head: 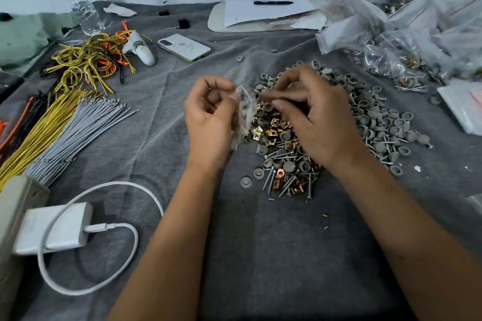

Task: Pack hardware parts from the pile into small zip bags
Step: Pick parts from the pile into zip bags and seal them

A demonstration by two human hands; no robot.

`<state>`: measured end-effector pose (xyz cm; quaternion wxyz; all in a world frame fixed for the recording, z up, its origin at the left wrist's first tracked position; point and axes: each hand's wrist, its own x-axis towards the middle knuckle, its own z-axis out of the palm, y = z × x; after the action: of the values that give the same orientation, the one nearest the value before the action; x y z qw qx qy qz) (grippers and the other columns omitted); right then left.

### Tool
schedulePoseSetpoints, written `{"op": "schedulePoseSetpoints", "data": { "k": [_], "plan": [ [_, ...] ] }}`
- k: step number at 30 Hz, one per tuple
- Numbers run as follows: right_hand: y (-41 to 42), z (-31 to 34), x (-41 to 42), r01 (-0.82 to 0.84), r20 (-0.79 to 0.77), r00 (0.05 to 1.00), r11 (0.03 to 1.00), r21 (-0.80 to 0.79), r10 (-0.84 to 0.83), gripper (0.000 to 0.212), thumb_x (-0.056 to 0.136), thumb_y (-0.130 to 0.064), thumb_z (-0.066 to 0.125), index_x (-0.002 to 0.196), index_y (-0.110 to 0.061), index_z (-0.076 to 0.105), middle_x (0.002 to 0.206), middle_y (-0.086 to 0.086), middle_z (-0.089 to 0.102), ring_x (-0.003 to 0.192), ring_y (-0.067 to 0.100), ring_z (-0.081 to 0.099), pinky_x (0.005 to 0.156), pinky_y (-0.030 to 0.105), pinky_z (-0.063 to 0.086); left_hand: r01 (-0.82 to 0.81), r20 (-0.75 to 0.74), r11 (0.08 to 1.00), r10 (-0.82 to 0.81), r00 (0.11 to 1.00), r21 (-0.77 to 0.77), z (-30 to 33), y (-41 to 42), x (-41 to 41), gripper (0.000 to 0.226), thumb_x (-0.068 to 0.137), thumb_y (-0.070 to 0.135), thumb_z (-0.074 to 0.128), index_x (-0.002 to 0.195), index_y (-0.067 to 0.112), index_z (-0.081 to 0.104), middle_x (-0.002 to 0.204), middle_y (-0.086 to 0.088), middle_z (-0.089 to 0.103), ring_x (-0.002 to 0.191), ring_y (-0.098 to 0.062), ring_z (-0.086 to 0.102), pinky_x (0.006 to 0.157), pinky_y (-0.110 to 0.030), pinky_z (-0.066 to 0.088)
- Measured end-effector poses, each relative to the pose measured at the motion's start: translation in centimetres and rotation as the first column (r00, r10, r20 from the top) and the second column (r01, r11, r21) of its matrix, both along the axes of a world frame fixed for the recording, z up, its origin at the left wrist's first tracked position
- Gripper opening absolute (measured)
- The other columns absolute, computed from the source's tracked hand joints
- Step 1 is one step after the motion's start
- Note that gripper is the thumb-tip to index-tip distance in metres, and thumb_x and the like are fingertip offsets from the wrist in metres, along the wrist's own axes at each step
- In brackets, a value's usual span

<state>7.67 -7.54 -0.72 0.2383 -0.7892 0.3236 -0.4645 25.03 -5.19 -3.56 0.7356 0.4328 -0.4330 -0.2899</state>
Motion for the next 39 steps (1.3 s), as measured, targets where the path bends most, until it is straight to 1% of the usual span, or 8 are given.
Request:
{"op": "schedulePoseSetpoints", "data": {
  "k": [7,11,15,23,27,31,35,39],
  "plan": [
    [0.2,-0.1,0.0,0.018,0.047,0.999,0.999,0.039,-0.019,0.009,0.099,-0.003,0.064,0.099,-0.009,0.056,0.096,0.000,0.078,0.050,0.012,0.063,0.054,0.022,0.052,0.167,0.131,0.985,-0.171,0.977,0.043,0.0,0.5,-0.3,0.024,0.081,-0.007,0.053,0.083,0.016,0.060,0.055,0.009,0.048,0.045,-0.005,0.038,0.044,-0.019,0.032],
    [-0.2,-0.3,-0.2,0.009,-0.009,1.000,0.990,0.139,-0.008,0.016,0.099,0.005,0.055,0.102,-0.008,0.064,0.096,0.005,0.076,0.060,0.015,0.067,0.062,0.037,0.059,0.119,0.193,0.987,-0.139,0.971,0.112,0.2,0.7,-0.4,0.019,0.078,-0.003,0.056,0.084,0.014,0.060,0.061,0.002,0.051,0.049,-0.009,0.042,0.046,-0.023,0.034],
    [-0.2,-0.4,0.0,-0.065,-0.005,0.998,0.982,0.179,0.067,0.017,0.099,0.011,0.051,0.109,0.000,0.061,0.101,0.005,0.075,0.069,0.013,0.073,0.063,0.029,0.061,0.110,0.218,0.986,-0.136,0.967,0.127,0.3,0.6,-0.6,0.012,0.082,0.000,0.063,0.086,0.011,0.061,0.064,-0.001,0.054,0.054,-0.009,0.047,0.052,-0.022,0.037],
    [-0.8,-0.8,-0.5,0.061,-0.473,0.874,0.991,-0.120,-0.111,0.022,0.090,-0.014,0.075,0.113,-0.013,0.074,0.109,0.001,0.067,0.108,0.018,0.055,0.098,0.036,0.047,0.073,0.055,0.994,-0.078,0.995,0.085,0.4,0.2,-0.1,0.016,0.084,0.000,0.065,0.082,0.016,0.062,0.056,0.008,0.054,0.047,-0.006,0.043,0.045,-0.019,0.035],
    [-0.6,-1.1,0.6,0.084,-0.575,0.794,0.973,-0.215,-0.195,0.034,0.093,-0.020,0.073,0.126,-0.013,0.070,0.123,0.006,0.058,0.122,0.025,0.046,0.100,0.040,0.050,0.000,-0.074,0.999,0.004,0.997,0.048,0.8,0.3,0.2,0.017,0.082,-0.001,0.062,0.079,0.016,0.061,0.055,0.004,0.048,0.046,-0.008,0.039,0.043,-0.020,0.031],
    [-0.8,-1.3,1.7,0.111,-0.598,0.756,0.952,-0.286,-0.268,0.018,0.095,-0.017,0.071,0.111,-0.010,0.076,0.114,0.006,0.061,0.117,0.023,0.048,0.092,0.034,0.051,-0.001,-0.184,1.000,0.006,0.983,0.029,1.0,0.4,0.4,0.016,0.081,-0.002,0.060,0.079,0.014,0.058,0.052,0.008,0.048,0.044,-0.005,0.039,0.041,-0.017,0.031],
    [-1.0,-1.4,1.4,0.138,-0.488,0.842,0.966,-0.217,-0.230,0.018,0.093,-0.020,0.073,0.106,-0.009,0.079,0.102,0.002,0.063,0.108,0.019,0.051,0.091,0.028,0.045,0.015,-0.167,0.999,-0.007,0.986,0.051,0.7,0.4,0.5,0.017,0.082,-0.003,0.059,0.081,0.014,0.058,0.052,0.010,0.048,0.043,-0.004,0.039,0.041,-0.017,0.032],
    [-0.4,-0.5,0.3,0.134,-0.068,0.987,0.981,-0.141,-0.144,0.013,0.090,-0.013,0.077,0.103,-0.009,0.079,0.097,-0.001,0.073,0.091,0.010,0.067,0.085,0.019,0.052,0.069,0.045,0.991,-0.075,0.996,0.117,0.4,0.2,0.0,0.015,0.083,0.002,0.064,0.084,0.017,0.062,0.059,0.010,0.056,0.053,-0.009,0.048,0.050,-0.024,0.038]
  ]
}}
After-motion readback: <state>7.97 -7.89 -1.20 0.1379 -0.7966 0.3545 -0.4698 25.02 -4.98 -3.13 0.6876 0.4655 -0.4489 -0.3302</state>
